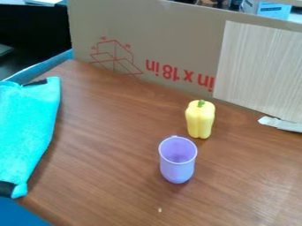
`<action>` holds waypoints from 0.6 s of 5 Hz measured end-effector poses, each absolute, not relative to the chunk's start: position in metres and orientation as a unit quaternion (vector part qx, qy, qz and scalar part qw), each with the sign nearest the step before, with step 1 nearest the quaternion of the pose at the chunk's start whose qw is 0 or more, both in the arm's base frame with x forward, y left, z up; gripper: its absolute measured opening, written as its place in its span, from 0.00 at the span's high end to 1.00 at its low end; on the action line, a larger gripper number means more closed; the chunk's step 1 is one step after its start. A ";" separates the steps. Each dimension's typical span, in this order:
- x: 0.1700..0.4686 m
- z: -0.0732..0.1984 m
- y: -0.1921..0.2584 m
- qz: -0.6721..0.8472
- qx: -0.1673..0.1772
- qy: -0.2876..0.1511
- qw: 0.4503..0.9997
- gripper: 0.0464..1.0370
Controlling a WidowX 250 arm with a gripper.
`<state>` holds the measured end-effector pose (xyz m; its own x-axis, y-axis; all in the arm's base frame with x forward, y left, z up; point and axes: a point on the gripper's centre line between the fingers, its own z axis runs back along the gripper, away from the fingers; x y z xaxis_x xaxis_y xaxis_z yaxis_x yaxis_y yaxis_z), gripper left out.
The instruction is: Unfold the cloth
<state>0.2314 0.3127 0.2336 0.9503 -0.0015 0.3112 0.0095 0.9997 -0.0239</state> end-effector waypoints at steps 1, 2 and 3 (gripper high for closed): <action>0.234 0.219 0.315 -0.002 -0.030 -0.147 0.989 0.04; 0.235 0.201 0.320 -0.006 -0.056 -0.133 0.990 0.04; 0.238 0.191 0.327 -0.017 -0.083 -0.121 0.989 0.04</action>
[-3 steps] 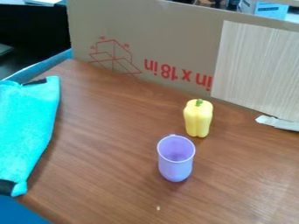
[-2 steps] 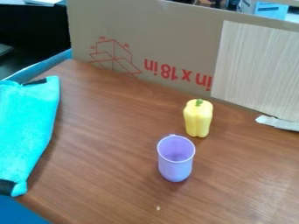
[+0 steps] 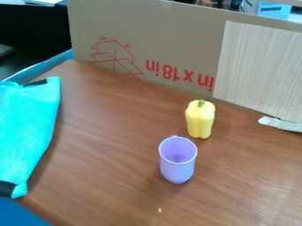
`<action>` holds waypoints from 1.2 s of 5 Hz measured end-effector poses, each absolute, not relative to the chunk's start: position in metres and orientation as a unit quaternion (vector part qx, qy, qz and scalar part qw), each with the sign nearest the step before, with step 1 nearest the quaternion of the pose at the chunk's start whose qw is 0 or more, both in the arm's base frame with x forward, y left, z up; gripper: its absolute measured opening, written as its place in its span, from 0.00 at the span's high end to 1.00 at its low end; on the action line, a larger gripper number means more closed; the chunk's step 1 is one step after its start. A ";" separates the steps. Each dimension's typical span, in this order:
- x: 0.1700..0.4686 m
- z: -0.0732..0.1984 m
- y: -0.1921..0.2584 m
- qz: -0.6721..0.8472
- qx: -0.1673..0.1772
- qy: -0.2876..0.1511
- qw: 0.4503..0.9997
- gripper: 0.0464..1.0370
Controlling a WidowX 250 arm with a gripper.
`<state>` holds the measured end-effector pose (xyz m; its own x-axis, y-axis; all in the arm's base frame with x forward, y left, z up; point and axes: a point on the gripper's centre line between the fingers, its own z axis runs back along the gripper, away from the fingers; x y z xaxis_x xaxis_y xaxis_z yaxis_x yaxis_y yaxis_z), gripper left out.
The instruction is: Unfold the cloth
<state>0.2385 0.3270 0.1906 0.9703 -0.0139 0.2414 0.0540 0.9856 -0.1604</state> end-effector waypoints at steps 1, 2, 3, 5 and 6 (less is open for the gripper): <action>0.232 0.175 0.347 -0.017 -0.106 -0.119 0.987 0.04; 0.228 0.167 0.359 -0.016 -0.100 -0.120 0.988 0.04; 0.229 0.154 0.364 -0.016 -0.102 -0.113 0.988 0.04; 0.228 0.150 0.373 -0.041 -0.113 -0.117 0.986 0.04; 0.222 0.149 0.377 -0.050 -0.115 -0.124 0.984 0.04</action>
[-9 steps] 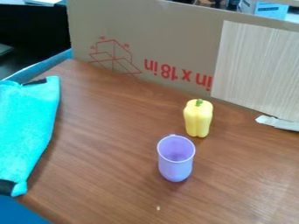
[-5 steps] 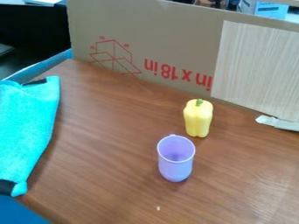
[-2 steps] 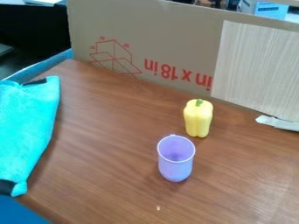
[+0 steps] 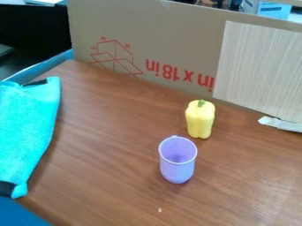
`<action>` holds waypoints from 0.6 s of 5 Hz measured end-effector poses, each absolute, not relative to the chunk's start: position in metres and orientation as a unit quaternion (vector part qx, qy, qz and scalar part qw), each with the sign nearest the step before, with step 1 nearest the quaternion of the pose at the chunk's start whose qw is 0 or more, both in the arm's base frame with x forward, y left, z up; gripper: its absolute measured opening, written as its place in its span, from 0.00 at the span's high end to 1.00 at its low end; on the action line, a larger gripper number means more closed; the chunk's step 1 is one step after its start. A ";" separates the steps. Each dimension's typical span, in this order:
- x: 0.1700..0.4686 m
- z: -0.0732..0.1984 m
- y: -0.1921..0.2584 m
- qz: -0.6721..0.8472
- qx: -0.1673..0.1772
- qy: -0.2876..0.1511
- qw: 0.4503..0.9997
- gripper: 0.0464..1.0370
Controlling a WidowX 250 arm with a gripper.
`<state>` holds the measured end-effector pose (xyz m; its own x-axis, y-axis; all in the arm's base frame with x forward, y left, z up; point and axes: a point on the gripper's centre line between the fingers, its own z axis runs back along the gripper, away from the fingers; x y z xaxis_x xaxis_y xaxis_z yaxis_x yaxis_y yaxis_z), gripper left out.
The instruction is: Unfold the cloth
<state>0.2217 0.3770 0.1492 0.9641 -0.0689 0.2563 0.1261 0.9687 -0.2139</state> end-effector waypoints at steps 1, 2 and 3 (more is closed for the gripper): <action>0.222 0.127 0.376 -0.048 -0.133 -0.134 0.981 0.04; 0.222 0.105 0.368 -0.031 -0.138 -0.142 0.980 0.04; 0.222 0.098 0.366 -0.008 -0.130 -0.144 0.981 0.04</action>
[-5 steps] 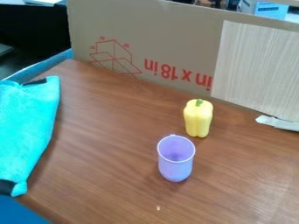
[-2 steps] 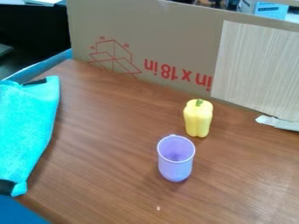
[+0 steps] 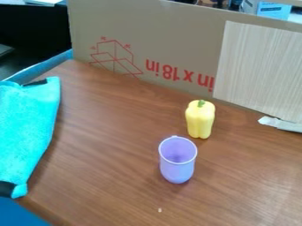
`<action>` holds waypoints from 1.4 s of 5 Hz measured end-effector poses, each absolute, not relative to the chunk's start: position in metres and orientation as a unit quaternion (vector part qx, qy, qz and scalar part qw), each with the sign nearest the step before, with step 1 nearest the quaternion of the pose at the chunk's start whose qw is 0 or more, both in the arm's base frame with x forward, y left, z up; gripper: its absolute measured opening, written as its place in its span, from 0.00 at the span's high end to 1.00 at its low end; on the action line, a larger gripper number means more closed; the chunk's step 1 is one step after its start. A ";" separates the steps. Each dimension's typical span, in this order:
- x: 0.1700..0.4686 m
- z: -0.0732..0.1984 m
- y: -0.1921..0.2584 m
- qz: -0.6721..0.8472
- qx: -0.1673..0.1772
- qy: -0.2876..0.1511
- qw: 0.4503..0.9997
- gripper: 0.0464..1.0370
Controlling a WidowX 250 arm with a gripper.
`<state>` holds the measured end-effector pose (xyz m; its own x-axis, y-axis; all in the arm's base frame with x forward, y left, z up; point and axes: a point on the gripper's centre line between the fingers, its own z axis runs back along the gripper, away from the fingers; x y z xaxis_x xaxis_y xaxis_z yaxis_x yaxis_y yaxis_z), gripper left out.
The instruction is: Unfold the cloth
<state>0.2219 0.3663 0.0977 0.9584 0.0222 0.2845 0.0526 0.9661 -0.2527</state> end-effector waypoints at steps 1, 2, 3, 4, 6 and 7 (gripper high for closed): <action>0.224 0.093 0.367 0.013 -0.128 -0.142 0.981 0.04; 0.232 0.093 0.363 0.018 -0.127 -0.139 0.982 0.04; 0.241 0.088 0.358 0.024 -0.140 -0.128 0.982 0.04; 0.244 0.082 0.358 0.028 -0.137 -0.119 0.983 0.04; 0.248 0.062 0.348 0.020 -0.130 -0.081 0.988 0.04; 0.245 0.058 0.345 0.018 -0.142 -0.071 0.987 0.04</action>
